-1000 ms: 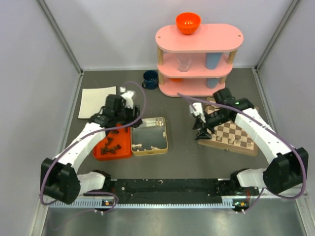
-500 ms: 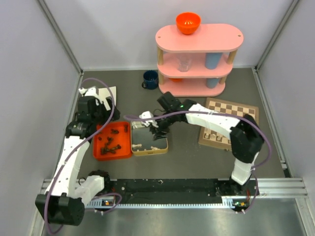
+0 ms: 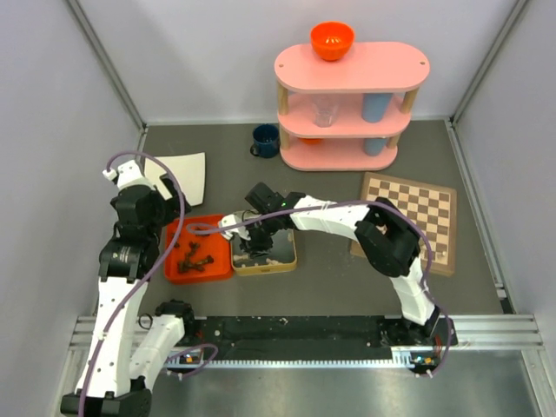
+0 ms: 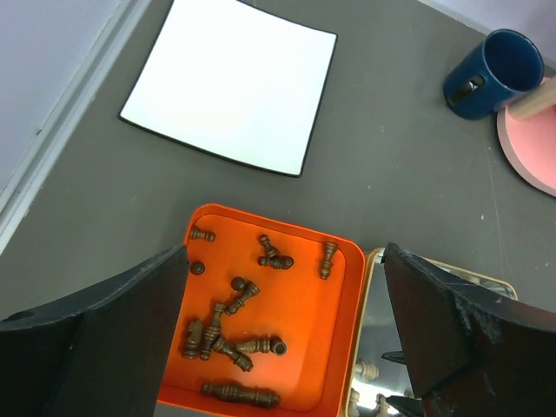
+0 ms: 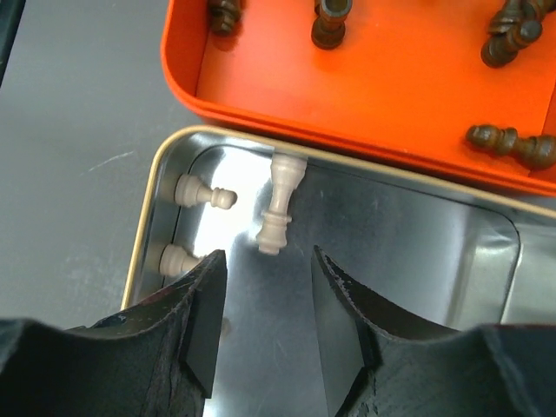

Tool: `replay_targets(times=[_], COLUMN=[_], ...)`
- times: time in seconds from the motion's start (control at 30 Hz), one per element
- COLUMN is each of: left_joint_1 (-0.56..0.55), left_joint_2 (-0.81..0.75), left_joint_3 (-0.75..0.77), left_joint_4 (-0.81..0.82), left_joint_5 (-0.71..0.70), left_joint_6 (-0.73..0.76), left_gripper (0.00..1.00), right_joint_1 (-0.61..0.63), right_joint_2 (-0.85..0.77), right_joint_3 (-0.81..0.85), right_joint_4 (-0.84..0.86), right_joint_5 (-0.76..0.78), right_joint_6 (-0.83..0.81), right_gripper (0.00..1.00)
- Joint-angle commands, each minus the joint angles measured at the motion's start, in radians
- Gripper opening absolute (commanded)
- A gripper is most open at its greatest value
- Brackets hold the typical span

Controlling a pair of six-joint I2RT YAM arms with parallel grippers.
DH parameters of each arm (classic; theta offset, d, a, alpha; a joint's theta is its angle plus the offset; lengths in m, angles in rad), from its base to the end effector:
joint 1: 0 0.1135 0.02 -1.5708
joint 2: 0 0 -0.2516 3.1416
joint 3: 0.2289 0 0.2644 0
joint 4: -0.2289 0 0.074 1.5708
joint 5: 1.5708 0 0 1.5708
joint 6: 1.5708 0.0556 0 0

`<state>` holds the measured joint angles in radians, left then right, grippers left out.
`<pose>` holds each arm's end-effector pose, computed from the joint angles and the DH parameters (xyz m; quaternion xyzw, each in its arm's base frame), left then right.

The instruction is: Set up the chess pieces on the board

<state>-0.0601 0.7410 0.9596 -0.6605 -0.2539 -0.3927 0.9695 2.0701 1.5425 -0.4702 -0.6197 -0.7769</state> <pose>0.1888 0.0026 0.3431 -0.2055 0.8153 -0.0149 0.5411 0.2324 0.3958 0.1564 -0.7555 0.5208 0.3170 0.2398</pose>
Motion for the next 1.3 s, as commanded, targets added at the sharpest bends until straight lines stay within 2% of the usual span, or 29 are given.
replay_targets(times=[0.0,0.13,0.37,0.47,0.7,0.8,0.9,1.07,1.17,1.27], left_joint_1=[0.005,0.005,0.006,0.006,0.006,0.006,0.006,0.009,0.009,0.009], left_joint_2=[-0.008,0.0,0.001,-0.006,-0.015,-0.02,-0.028,0.012,0.015,-0.014], left_joint_3=[0.022,0.031,0.031,0.024,-0.005,-0.021,-0.042,-0.093,-0.143,-0.189], left_joint_4=[-0.002,-0.008,-0.004,-0.005,-0.019,-0.024,-0.011,0.035,0.097,0.156], left_joint_5=[-0.051,-0.05,-0.053,-0.044,0.021,0.051,0.12,0.364,0.45,0.467], left_joint_6=[0.018,0.037,0.074,0.071,0.034,-0.015,-0.073,-0.22,-0.305,-0.359], left_gripper=[0.99,0.99,0.99,0.99,0.99,0.99,0.99,0.99,0.99,0.99], right_joint_1=[0.034,0.04,0.057,0.057,0.044,0.017,-0.017,-0.066,-0.084,-0.086], right_joint_2=[0.063,0.114,0.134,0.137,0.091,0.048,-0.008,-0.1,-0.136,-0.143], right_joint_3=[0.079,0.134,0.119,0.108,0.061,0.05,0.039,0.007,-0.012,-0.018], right_joint_4=[0.079,0.088,0.087,0.074,0.05,0.05,0.05,0.036,0.028,-0.007], right_joint_5=[0.029,0.055,0.083,0.103,0.13,0.126,0.095,-0.009,-0.038,-0.045], right_joint_6=[0.06,0.093,0.094,0.096,0.096,0.131,0.174,0.222,0.228,0.212], right_gripper=[0.43,0.43,0.42,0.34,0.11,0.06,0.04,0.04,0.04,0.04])
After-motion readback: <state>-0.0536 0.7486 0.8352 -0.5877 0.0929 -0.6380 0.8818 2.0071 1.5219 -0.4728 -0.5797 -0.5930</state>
